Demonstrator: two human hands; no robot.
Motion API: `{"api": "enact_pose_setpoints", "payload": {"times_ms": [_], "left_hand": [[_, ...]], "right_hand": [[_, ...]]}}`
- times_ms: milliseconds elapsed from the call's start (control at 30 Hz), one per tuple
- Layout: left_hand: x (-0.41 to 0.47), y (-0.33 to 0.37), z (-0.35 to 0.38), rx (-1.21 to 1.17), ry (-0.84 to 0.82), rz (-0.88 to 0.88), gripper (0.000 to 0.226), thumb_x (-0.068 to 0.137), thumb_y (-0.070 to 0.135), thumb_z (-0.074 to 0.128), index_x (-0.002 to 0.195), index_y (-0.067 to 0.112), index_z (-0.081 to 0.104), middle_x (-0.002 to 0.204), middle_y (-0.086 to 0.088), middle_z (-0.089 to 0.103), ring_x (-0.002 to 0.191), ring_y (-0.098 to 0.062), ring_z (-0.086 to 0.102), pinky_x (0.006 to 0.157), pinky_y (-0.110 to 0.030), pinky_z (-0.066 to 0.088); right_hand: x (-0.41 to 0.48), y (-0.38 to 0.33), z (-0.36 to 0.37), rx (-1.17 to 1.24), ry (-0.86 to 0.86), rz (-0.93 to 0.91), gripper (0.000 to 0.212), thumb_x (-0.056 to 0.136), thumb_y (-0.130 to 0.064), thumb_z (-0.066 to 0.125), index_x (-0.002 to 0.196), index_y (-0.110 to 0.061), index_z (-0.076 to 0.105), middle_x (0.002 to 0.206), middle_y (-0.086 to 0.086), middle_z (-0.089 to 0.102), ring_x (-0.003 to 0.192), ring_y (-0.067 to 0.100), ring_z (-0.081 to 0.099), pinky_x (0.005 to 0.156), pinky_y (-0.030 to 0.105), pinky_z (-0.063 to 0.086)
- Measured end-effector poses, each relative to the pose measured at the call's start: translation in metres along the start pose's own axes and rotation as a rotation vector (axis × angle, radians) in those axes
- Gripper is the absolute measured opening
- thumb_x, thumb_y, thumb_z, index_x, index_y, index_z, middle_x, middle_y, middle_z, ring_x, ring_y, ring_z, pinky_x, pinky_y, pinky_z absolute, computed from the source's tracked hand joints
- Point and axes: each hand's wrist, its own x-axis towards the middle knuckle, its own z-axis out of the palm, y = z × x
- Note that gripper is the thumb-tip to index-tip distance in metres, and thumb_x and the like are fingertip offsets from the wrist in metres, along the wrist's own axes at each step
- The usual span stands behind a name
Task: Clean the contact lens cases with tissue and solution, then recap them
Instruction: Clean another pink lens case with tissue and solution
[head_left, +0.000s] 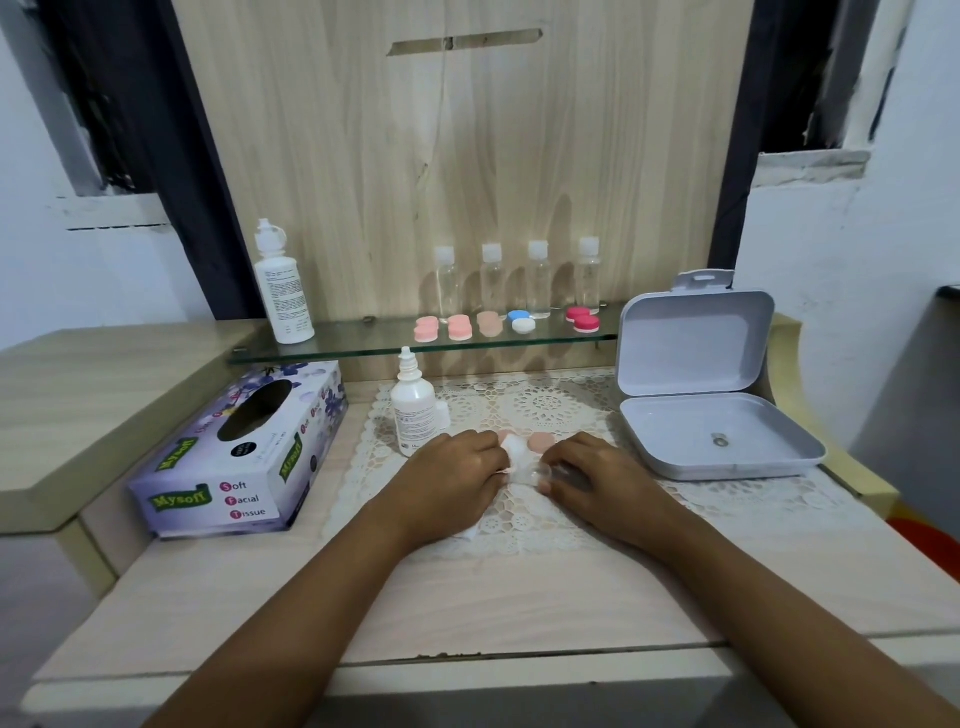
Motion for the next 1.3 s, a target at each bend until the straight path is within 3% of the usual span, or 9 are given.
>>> {"api": "enact_pose_setpoints", "payload": {"times_ms": [200, 333, 500, 633, 767, 833, 933, 1033, 1300], "left_hand": [[0.001, -0.005, 0.006, -0.276, -0.042, -0.146, 0.020, 0.090, 0.024, 0.054, 0.099, 0.012, 0.067, 0.088, 0.006, 0.054, 0.086, -0.014, 0.051, 0.075, -0.029, 0.043], [0.000, -0.006, 0.009, -0.304, -0.038, -0.173, 0.022, 0.091, 0.020, 0.058, 0.109, 0.012, 0.069, 0.088, 0.011, 0.048, 0.086, -0.010, 0.050, 0.076, -0.021, 0.037], [0.000, -0.003, 0.008, -0.244, -0.046, -0.155, 0.027, 0.093, 0.015, 0.053, 0.116, 0.011, 0.066, 0.096, -0.002, 0.057, 0.092, -0.016, 0.054, 0.076, -0.014, 0.031], [0.001, -0.001, 0.005, -0.189, -0.030, -0.128, 0.025, 0.093, 0.015, 0.051, 0.111, 0.008, 0.067, 0.099, -0.006, 0.060, 0.092, -0.018, 0.055, 0.074, -0.015, 0.033], [0.000, -0.002, 0.006, -0.163, -0.023, -0.115, 0.020, 0.091, 0.017, 0.052, 0.102, 0.007, 0.066, 0.095, -0.005, 0.059, 0.087, -0.019, 0.056, 0.075, -0.028, 0.045], [-0.001, -0.003, 0.008, -0.179, -0.021, -0.131, 0.017, 0.091, 0.017, 0.053, 0.099, 0.007, 0.064, 0.092, -0.001, 0.056, 0.084, -0.017, 0.054, 0.072, -0.025, 0.042], [-0.001, -0.002, 0.008, -0.299, 0.003, -0.212, 0.010, 0.090, 0.017, 0.057, 0.096, 0.010, 0.062, 0.086, 0.008, 0.050, 0.078, -0.008, 0.048, 0.066, -0.012, 0.034], [-0.002, -0.002, 0.005, -0.448, 0.020, -0.317, 0.007, 0.088, 0.018, 0.062, 0.094, 0.014, 0.062, 0.088, 0.008, 0.058, 0.078, -0.001, 0.050, 0.067, -0.008, 0.035], [-0.008, -0.003, -0.009, -0.746, 0.085, -0.506, 0.016, 0.088, 0.016, 0.062, 0.098, 0.028, 0.056, 0.093, 0.009, 0.059, 0.083, -0.003, 0.056, 0.067, -0.012, 0.041]], "right_hand": [[0.000, 0.000, -0.001, -0.004, -0.007, -0.004, 0.027, 0.085, -0.034, 0.064, 0.106, -0.017, 0.063, 0.101, 0.001, 0.058, 0.091, 0.013, 0.051, 0.080, 0.029, 0.044], [0.000, 0.000, -0.001, -0.008, -0.002, -0.009, 0.027, 0.085, -0.034, 0.065, 0.105, -0.017, 0.063, 0.100, 0.001, 0.058, 0.090, 0.014, 0.051, 0.080, 0.029, 0.044], [0.000, -0.001, 0.000, -0.012, 0.005, -0.008, 0.027, 0.085, -0.035, 0.064, 0.105, -0.017, 0.063, 0.100, -0.001, 0.058, 0.090, 0.010, 0.049, 0.080, 0.027, 0.043], [0.000, -0.001, 0.000, -0.014, 0.002, -0.009, 0.026, 0.085, -0.033, 0.064, 0.104, -0.017, 0.063, 0.102, 0.000, 0.058, 0.094, 0.013, 0.051, 0.081, 0.027, 0.043], [0.000, -0.002, -0.001, -0.015, -0.001, -0.005, 0.026, 0.084, -0.033, 0.065, 0.105, -0.016, 0.063, 0.102, 0.001, 0.059, 0.096, 0.016, 0.053, 0.084, 0.031, 0.044], [0.000, -0.003, -0.001, -0.019, -0.006, -0.003, 0.027, 0.085, -0.033, 0.064, 0.106, -0.016, 0.062, 0.103, 0.001, 0.059, 0.097, 0.016, 0.053, 0.084, 0.031, 0.044], [0.001, -0.004, -0.001, -0.035, -0.016, 0.006, 0.029, 0.086, -0.033, 0.063, 0.108, -0.016, 0.062, 0.105, 0.001, 0.058, 0.099, 0.016, 0.052, 0.085, 0.027, 0.042], [0.001, -0.004, -0.001, -0.034, -0.034, 0.022, 0.028, 0.086, -0.033, 0.063, 0.108, -0.015, 0.062, 0.105, 0.001, 0.057, 0.100, 0.015, 0.052, 0.083, 0.023, 0.039], [0.000, -0.004, -0.003, -0.049, -0.058, 0.025, 0.032, 0.088, -0.032, 0.060, 0.114, -0.013, 0.061, 0.110, 0.001, 0.057, 0.105, 0.014, 0.051, 0.083, 0.017, 0.035]]}}
